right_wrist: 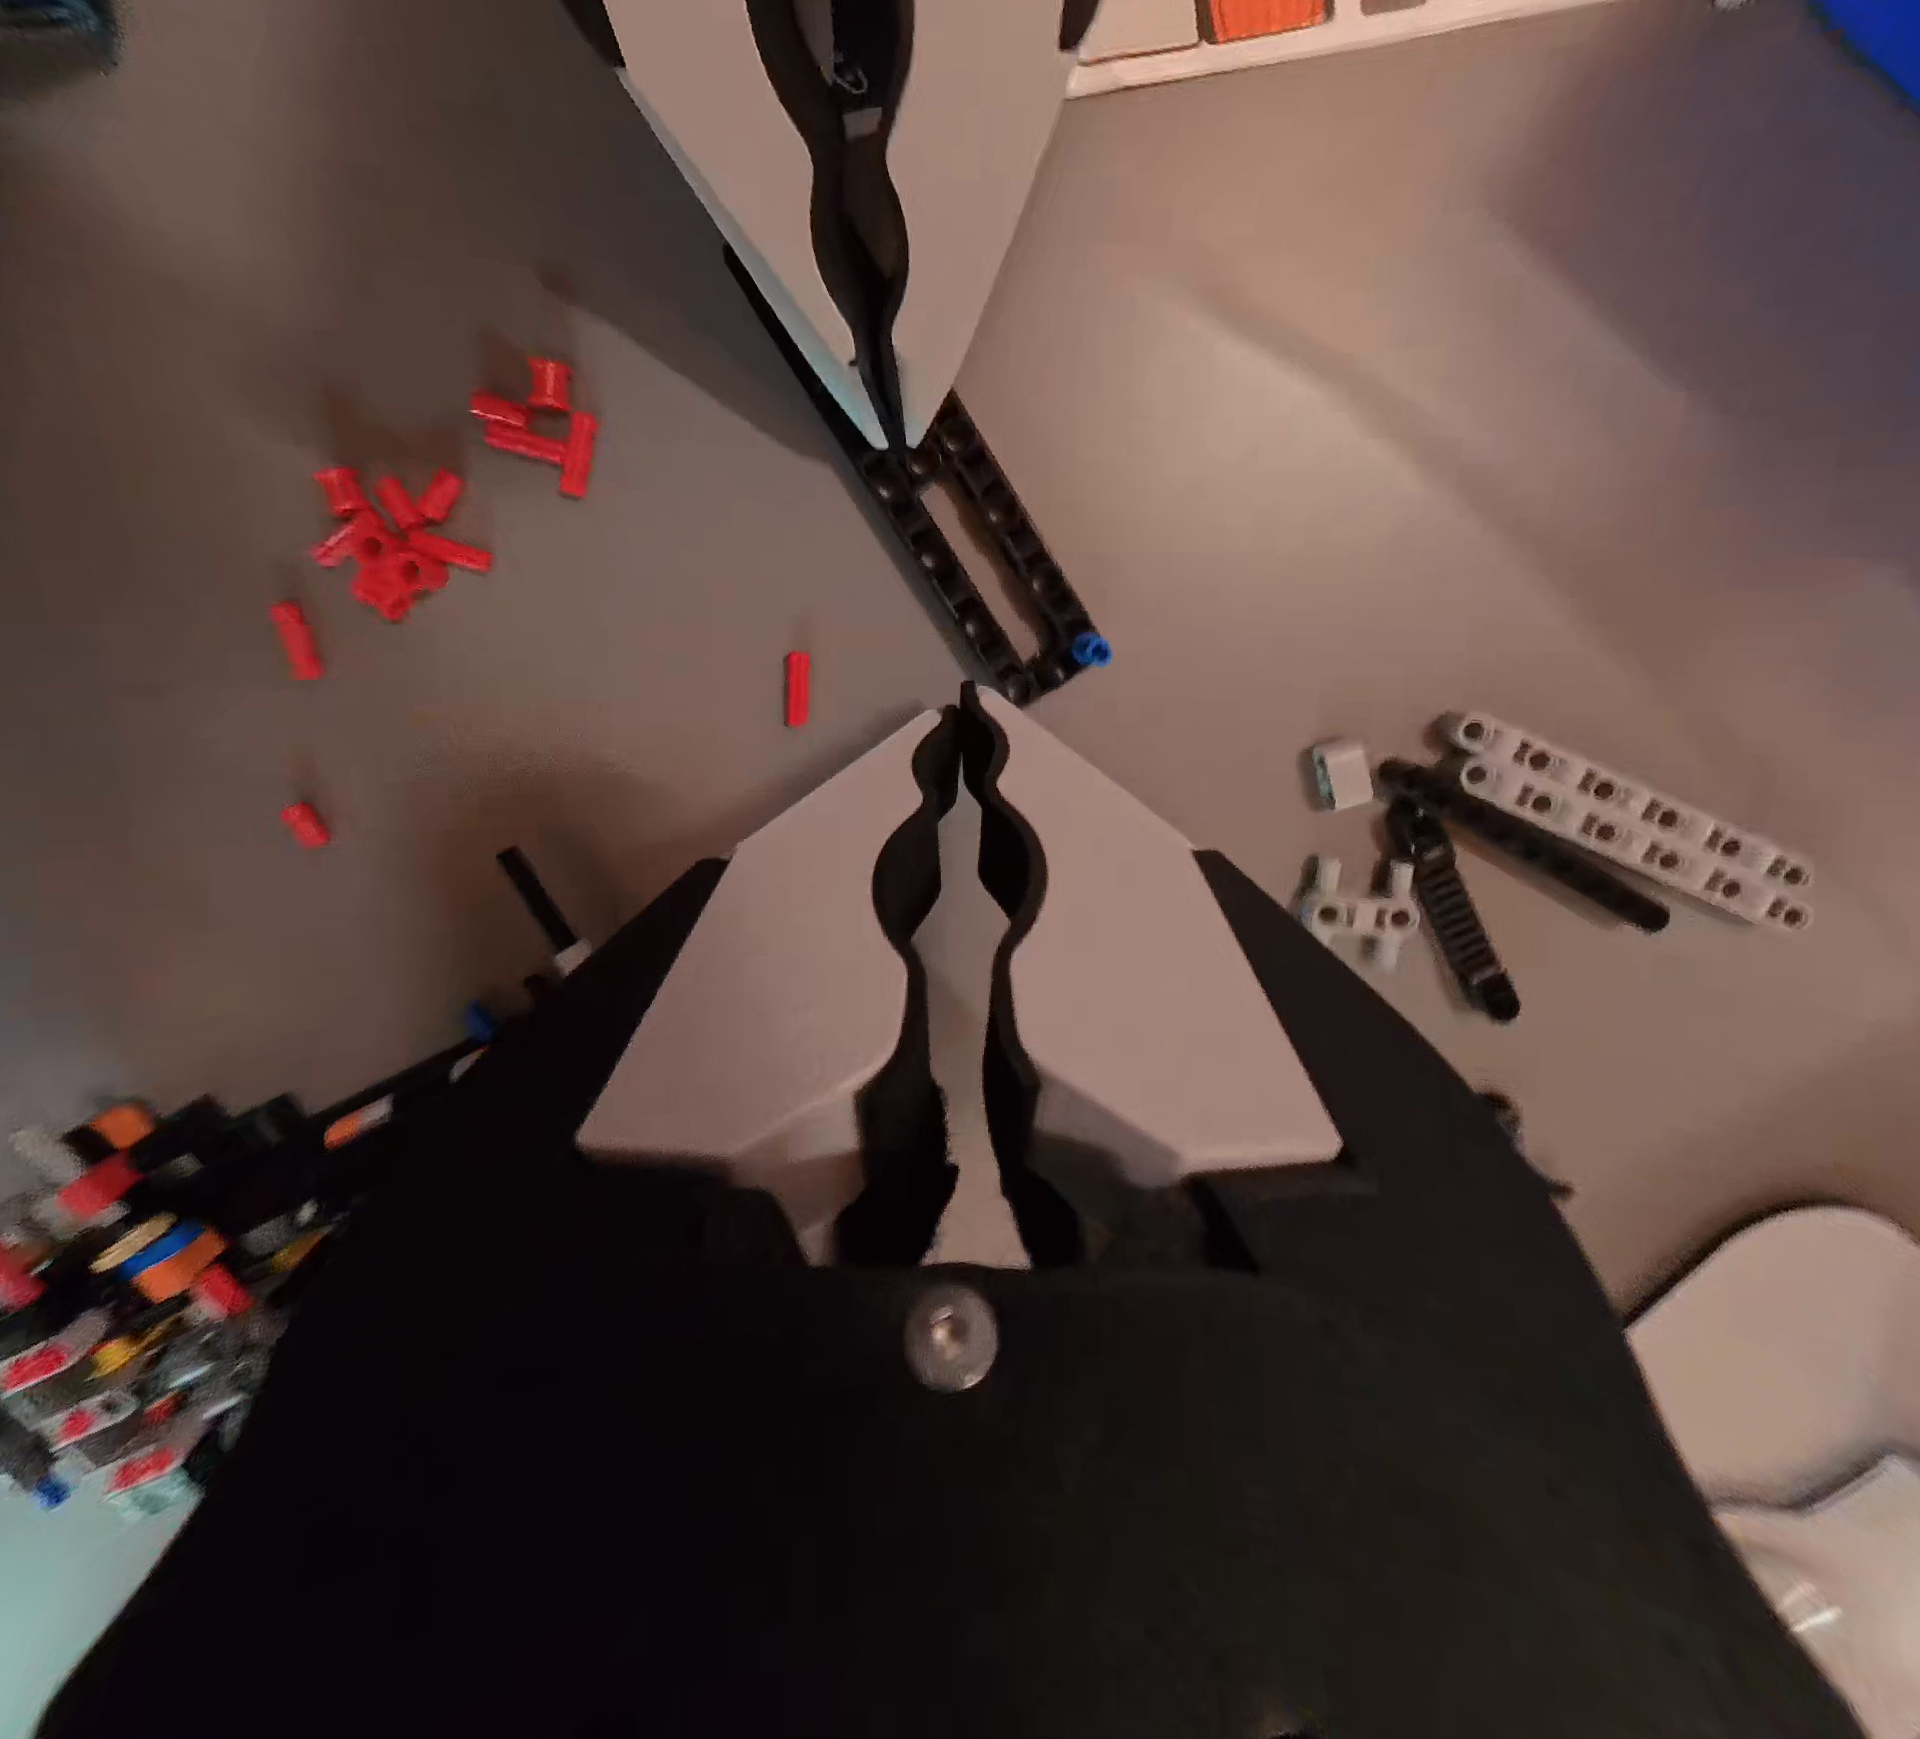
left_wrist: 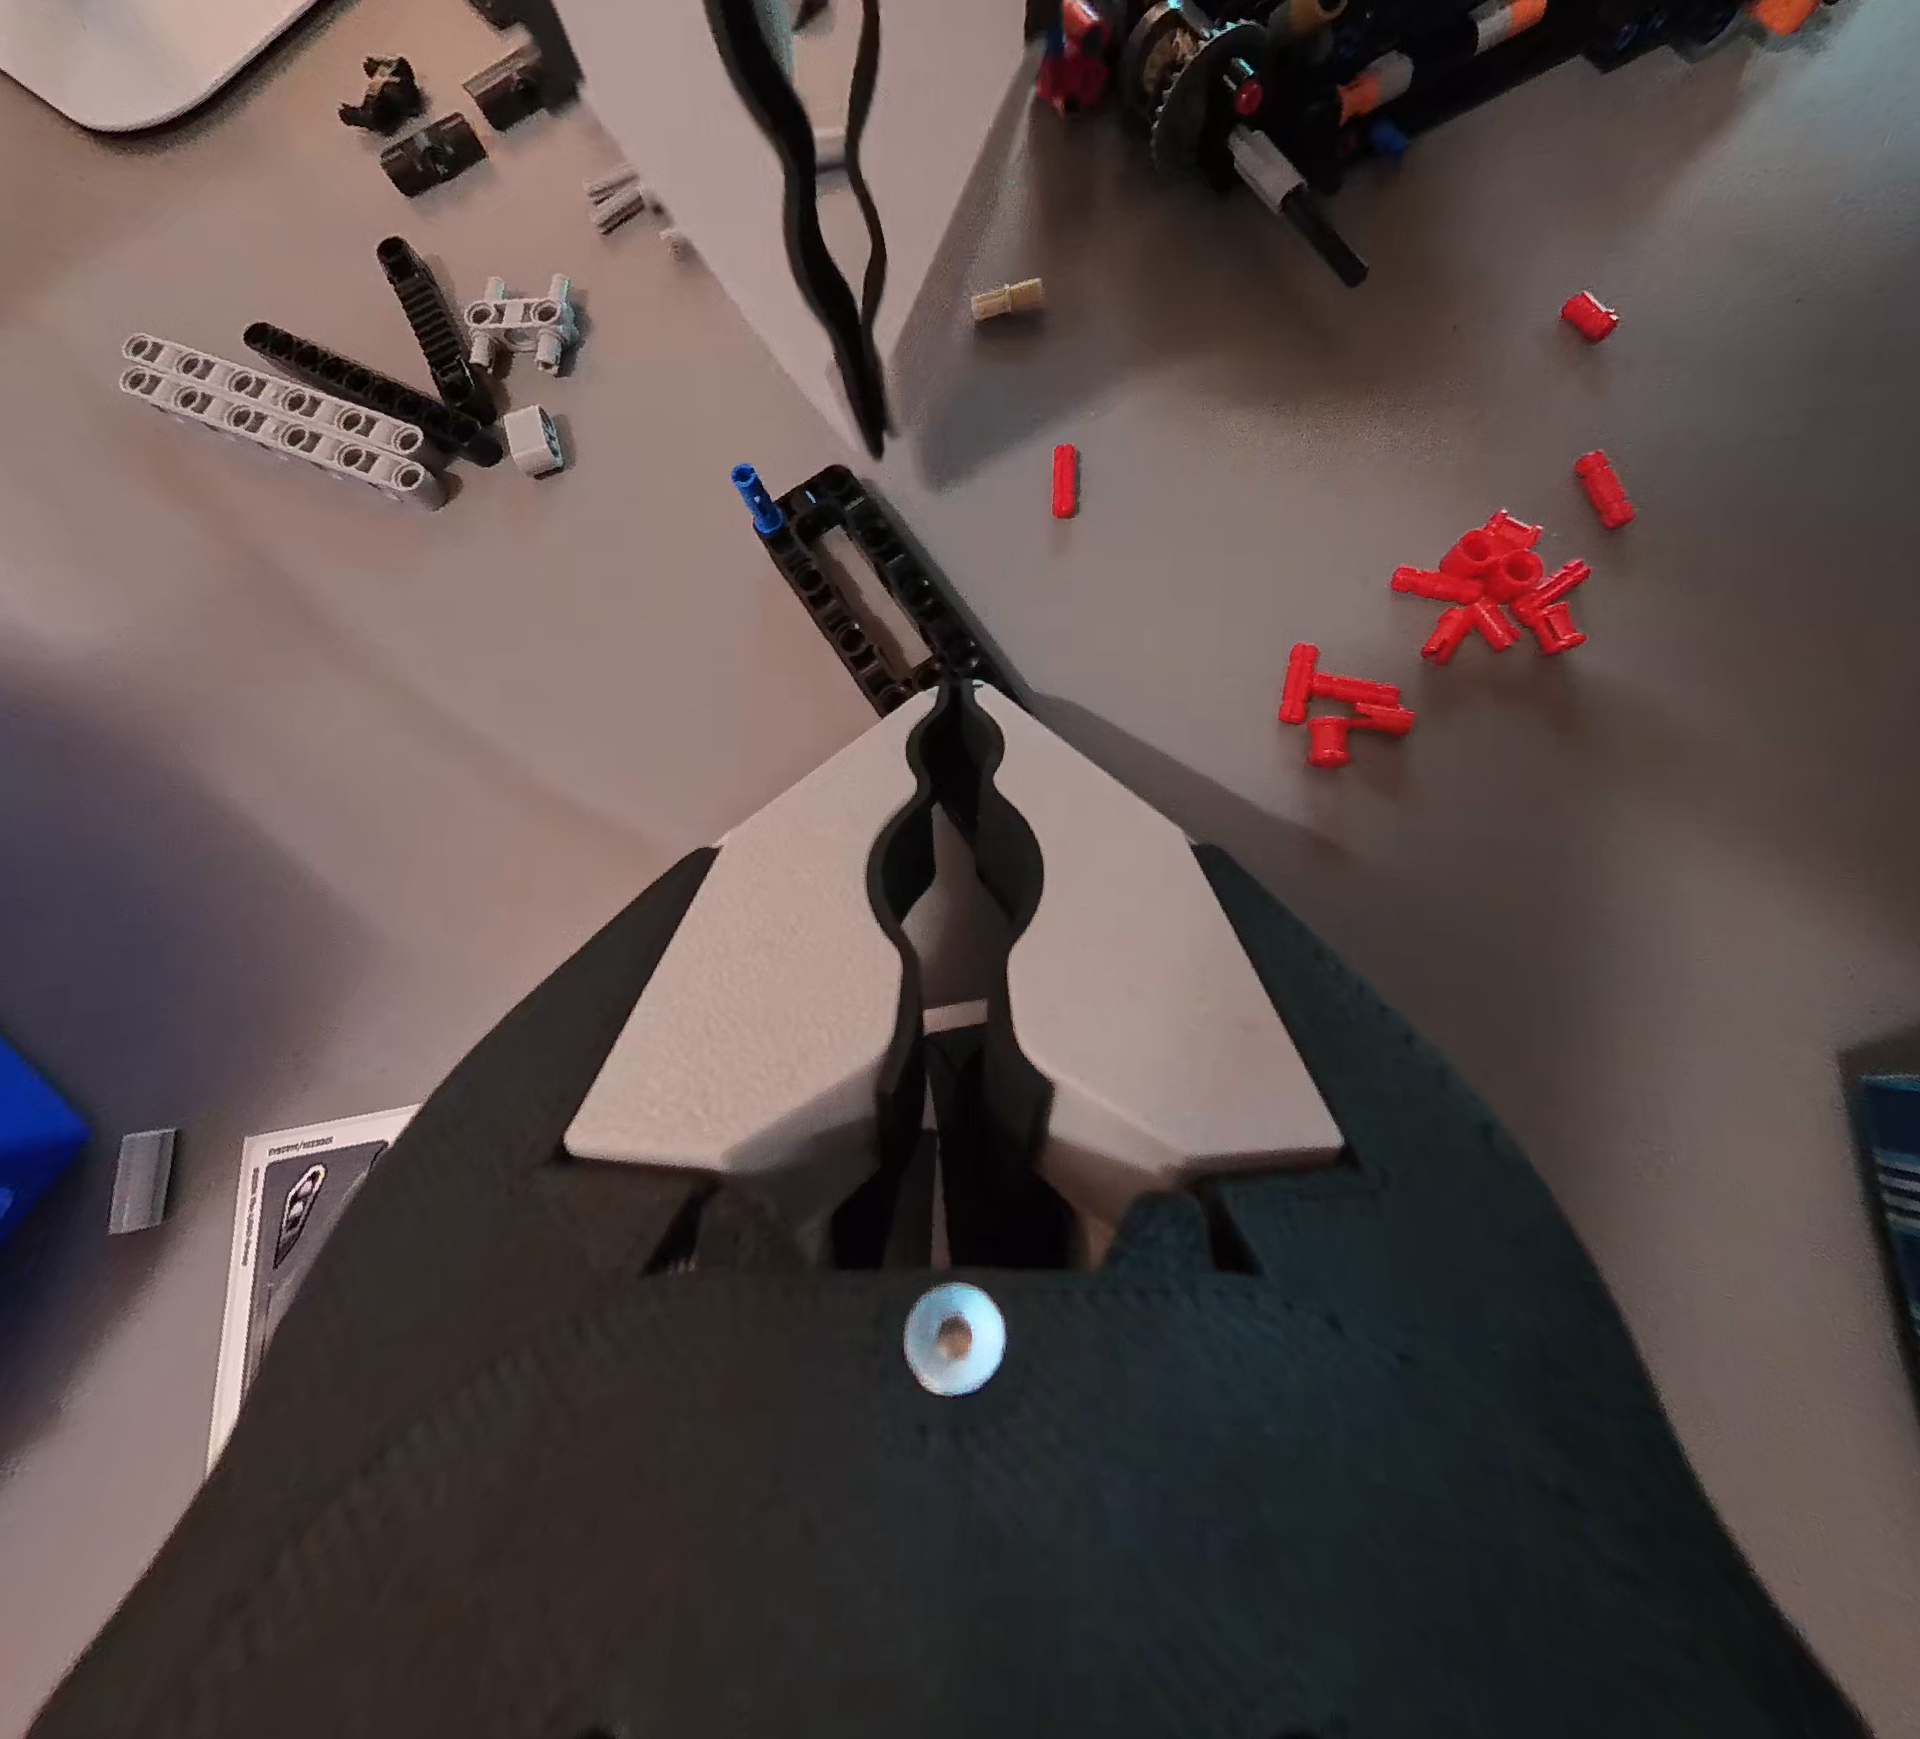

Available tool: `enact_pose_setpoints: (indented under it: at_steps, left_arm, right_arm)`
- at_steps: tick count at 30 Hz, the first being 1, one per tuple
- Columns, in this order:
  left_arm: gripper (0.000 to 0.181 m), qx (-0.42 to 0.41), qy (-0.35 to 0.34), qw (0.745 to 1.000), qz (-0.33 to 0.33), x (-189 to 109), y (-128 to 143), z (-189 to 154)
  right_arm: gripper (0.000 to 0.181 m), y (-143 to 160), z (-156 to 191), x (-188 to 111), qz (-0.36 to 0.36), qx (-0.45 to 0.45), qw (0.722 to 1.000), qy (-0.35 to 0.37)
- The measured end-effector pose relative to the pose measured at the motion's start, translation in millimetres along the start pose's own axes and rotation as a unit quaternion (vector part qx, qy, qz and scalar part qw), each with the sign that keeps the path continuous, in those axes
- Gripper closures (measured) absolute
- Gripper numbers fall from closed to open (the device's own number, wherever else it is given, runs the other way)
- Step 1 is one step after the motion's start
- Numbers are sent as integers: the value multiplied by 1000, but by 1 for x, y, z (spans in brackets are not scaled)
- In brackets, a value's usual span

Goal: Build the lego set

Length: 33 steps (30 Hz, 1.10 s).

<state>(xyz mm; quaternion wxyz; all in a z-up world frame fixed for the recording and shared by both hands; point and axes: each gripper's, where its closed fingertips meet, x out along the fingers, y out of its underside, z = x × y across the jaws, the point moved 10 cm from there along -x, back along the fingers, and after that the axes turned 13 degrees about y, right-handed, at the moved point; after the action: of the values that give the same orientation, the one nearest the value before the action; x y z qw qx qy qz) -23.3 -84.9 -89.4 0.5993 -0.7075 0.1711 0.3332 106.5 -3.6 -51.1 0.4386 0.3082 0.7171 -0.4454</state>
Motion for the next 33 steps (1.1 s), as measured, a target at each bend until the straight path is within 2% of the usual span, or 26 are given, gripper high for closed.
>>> enact_pose_setpoints:
  at_steps: [3,4,10,16,21,24,29,33]
  left_arm:
    - [181,-5,3,1000,-1,0,0,0]
    - [181,-6,4,1000,-1,0,0,1]
    - [181,-20,0,1000,0,1,-2,0]
    - [181,-26,-9,999,16,2,-6,0]
    - [181,-40,-4,999,13,4,-8,2]
    - [181,-45,-4,999,11,4,-8,2]
    - [181,-50,2,999,2,4,-7,3]
    - [181,-48,8,999,-2,6,-8,5]
  right_arm:
    - [176,11,-9,-18,-22,72,997,-6]
    - [170,17,-12,-23,-13,86,996,4]
    - [169,58,-17,-46,22,157,984,83]
    - [169,98,-56,-75,38,194,949,247]
    - [170,110,-83,-52,39,186,943,273]
    - [168,127,-105,-38,71,178,935,298]
    - [165,149,-126,-25,76,188,931,304]
    - [160,156,-135,-15,59,171,938,296]
